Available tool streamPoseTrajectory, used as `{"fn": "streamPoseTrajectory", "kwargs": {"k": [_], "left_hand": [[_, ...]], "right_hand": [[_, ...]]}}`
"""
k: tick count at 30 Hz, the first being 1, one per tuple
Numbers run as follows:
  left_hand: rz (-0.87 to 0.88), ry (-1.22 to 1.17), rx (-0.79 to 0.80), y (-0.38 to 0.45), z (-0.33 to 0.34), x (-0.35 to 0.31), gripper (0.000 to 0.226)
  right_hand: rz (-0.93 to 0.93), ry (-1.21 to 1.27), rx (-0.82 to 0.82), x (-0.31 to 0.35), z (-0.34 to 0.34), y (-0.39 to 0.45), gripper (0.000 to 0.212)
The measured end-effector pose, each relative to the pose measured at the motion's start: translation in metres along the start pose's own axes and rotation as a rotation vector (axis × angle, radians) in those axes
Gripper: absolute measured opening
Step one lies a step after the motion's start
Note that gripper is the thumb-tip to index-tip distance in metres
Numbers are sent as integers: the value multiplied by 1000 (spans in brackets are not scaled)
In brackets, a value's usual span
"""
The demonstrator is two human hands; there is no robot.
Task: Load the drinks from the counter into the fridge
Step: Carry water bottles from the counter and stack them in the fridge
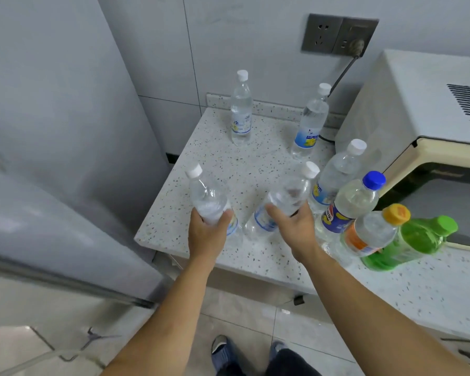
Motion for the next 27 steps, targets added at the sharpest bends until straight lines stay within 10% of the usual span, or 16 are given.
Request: {"fn": "streamPoseTrajectory", "kwargs": {"k": [9,14,27], "left_hand": [[-81,-197,160,-86,-32,14,39],[-264,-335,1,-154,-48,45,69],[-474,-508,-277,-318,-158,115,58]], "right_hand": [[241,309,367,-13,-5,-39,39],[514,329,568,-45,-5,-84,50],[713,153,959,-108,58,-259,61]]}}
Point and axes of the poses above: each hand's wrist, its own y-axis towards the middle knuckle, its own z-axis out of the palm, x = y × z, the point moved 6 cm from there along y, towards the middle knuckle, and after that the axes turned 9 degrees about -y, right-handed, at the moved point
